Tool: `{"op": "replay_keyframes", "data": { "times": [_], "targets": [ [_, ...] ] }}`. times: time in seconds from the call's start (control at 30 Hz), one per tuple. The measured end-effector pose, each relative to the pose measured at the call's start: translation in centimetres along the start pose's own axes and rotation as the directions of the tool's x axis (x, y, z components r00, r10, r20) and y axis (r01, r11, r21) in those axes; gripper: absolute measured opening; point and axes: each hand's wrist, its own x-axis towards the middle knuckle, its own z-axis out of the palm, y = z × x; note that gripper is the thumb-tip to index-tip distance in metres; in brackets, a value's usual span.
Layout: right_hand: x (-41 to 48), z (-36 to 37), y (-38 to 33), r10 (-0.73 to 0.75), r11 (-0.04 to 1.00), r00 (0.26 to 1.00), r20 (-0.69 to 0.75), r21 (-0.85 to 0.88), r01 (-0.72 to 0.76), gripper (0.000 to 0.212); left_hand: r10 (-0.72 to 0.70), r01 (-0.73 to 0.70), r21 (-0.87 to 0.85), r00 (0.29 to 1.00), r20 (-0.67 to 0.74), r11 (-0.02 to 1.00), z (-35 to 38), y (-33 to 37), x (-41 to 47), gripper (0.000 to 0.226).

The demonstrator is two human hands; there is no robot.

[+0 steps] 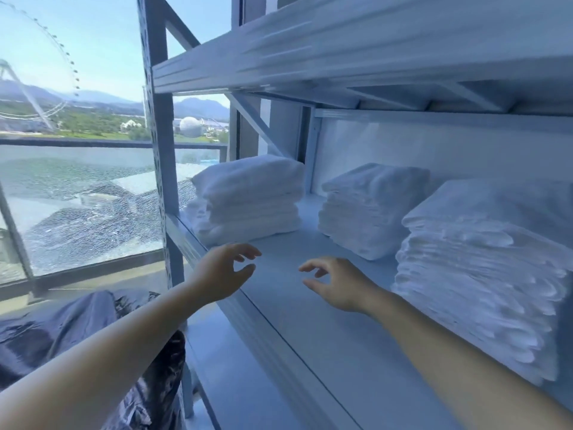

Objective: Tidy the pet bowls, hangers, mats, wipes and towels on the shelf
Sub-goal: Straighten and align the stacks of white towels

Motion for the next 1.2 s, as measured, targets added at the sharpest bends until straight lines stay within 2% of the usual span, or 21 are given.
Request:
{"op": "replay_keyframes", "data": {
  "times": [0.13, 0.33, 0.43, 0.53, 0.67, 0.83, 1.0, 1.2],
  "targets": [
    [3.0, 1.2, -1.5, -0.056, 0.998, 0.998, 0.008, 0.005, 0.056, 0.029, -0.061, 0.062, 0.007, 0.995, -0.079, 0.998, -1.9, -3.0, 0.6, 0.021],
    [9.0, 2.9, -3.2, -0.177, 0.984, 0.963, -0.201, -0.015, 0.177, 0.026, -0.071, 0.072, 0.003, 0.986, -0.151, 0.997, -3.7, -7.2, 3.5, 0.029],
    [12.3, 3.7, -3.9, -0.215, 0.976, 0.946, -0.244, -0.07, 0.204, 0.034, -0.109, 0.108, -0.016, 0.978, -0.18, 0.994, -4.4, -9.9, 5.5, 0.044],
    [15.5, 4.1, -4.5, -0.224, 0.973, 0.935, -0.274, -0.117, 0.199, 0.049, -0.143, 0.139, -0.032, 0.972, -0.188, 0.99, -5.0, -12.2, 7.9, 0.07],
    [19.4, 4.3, -4.5, -0.263, 0.961, 0.896, -0.357, -0.175, 0.212, 0.069, -0.207, 0.183, -0.161, 0.967, -0.152, 0.97, -5.4, -14.1, 10.7, 0.098],
    [22.8, 4.9, -2.9, -0.351, 0.925, 0.83, -0.434, -0.297, 0.236, 0.069, -0.079, 0.064, -0.242, 0.995, -0.052, 0.968, -3.8, -16.0, 13.3, 0.107],
    [23.7, 5.1, -1.1, -0.353, 0.923, 0.827, -0.438, -0.308, 0.231, 0.067, -0.016, -0.007, -0.323, 0.998, -0.069, 0.947, -1.7, -16.7, 15.6, 0.103],
    [23.4, 3.4, 1.6, -0.2, 0.966, 0.866, -0.459, -0.242, 0.095, 0.069, 0.004, -0.044, -0.332, 0.992, -0.123, 0.942, 2.2, -14.8, 19.5, 0.106]
  ]
}}
